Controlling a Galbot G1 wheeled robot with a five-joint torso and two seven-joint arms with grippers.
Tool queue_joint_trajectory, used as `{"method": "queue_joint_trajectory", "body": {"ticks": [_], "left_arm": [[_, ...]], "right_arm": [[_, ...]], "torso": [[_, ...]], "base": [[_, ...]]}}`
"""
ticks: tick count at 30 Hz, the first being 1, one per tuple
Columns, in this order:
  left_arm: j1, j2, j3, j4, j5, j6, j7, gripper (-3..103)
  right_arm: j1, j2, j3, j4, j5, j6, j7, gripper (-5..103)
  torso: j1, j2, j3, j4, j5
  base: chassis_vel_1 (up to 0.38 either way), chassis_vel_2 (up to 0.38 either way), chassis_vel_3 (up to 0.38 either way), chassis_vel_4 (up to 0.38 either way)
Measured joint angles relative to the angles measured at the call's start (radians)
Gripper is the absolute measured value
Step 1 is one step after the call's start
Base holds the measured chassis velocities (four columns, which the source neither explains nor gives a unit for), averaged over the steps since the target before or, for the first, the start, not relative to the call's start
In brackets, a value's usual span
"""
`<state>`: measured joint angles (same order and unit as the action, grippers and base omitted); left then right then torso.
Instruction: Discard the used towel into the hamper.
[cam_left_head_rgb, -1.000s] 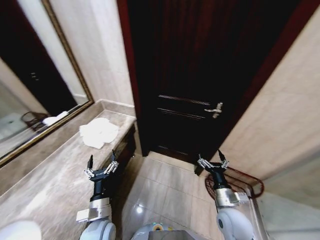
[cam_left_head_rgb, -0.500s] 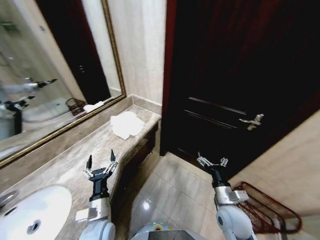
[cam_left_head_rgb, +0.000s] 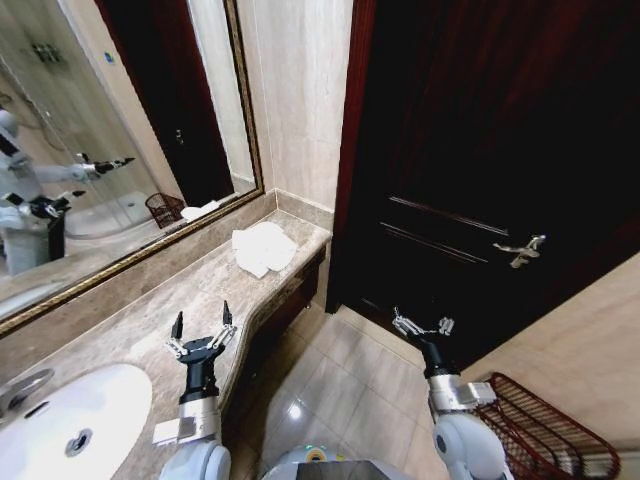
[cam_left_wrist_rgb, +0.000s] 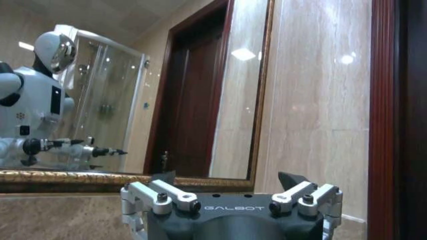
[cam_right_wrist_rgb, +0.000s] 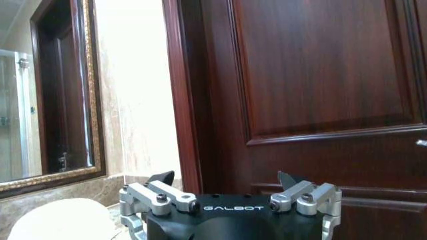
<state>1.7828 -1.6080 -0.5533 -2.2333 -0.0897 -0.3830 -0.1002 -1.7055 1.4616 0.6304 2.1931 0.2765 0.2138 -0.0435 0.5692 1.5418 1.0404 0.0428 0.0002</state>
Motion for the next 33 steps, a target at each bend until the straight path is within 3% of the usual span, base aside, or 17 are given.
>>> {"method": "queue_joint_trajectory", "body": {"ticks": [15,21,24,25,28,29,30,33], "left_arm": [[-0.006,0.0,-0.004,0.021,0.018,0.012,-0.02,100],[-0.042,0.01,-0.037,0.055,-0.071,0.069,-0.024,100],[-0.093,0.118,-0.088,0.109,-0.163,0.116,-0.021,97],[-0.093,0.118,-0.088,0.109,-0.163,0.116,-0.021,97],[-0.133,0.226,-0.113,0.154,-0.217,0.133,0.014,100],[-0.15,0.289,-0.115,0.176,-0.25,0.139,0.039,100],[-0.15,0.289,-0.115,0.176,-0.25,0.139,0.039,100],[-0.186,0.389,-0.105,0.216,-0.318,0.147,0.078,100]], "right_arm": [[0.007,-0.001,0.0,-0.016,-0.014,0.015,0.029,100],[0.009,-0.009,0.0,-0.021,-0.014,0.018,0.028,100],[0.007,-0.017,0.002,-0.024,-0.014,0.019,0.02,100],[0.007,-0.017,0.002,-0.024,-0.014,0.019,0.02,100],[0.002,-0.019,0.001,-0.027,-0.014,0.022,0.014,100],[-0.001,-0.02,0.0,-0.029,-0.016,0.024,0.01,100],[-0.001,-0.02,0.0,-0.029,-0.016,0.024,0.01,100],[-0.007,-0.017,-0.001,-0.032,-0.025,0.029,0.007,100]], "torso": [[0.001,0.0,0.0,0.0003,-0.0002],[0.0,0.0,0.0,0.0003,-0.0005],[0.0,0.0,0.0,0.0002,-0.0003],[0.0,0.0,0.0,0.0002,-0.0003],[0.0,0.0,0.0,0.0001,-0.0005],[0.0,0.0,0.0,0.0002,-0.0005],[0.0,0.0,0.0,0.0002,-0.0005],[0.0,0.0,0.0,0.0002,-0.0005]], "base": [[-0.126,0.136,0.142,-0.14],[-0.015,0.022,0.017,-0.01],[0.0,0.0,0.0,0.0],[0.0,0.0,0.0,0.0],[0.0,0.0,0.0,0.0],[0.0,0.0,0.0,0.0],[0.0,0.0,0.0,0.0],[0.0,0.0,0.0,0.0]]}}
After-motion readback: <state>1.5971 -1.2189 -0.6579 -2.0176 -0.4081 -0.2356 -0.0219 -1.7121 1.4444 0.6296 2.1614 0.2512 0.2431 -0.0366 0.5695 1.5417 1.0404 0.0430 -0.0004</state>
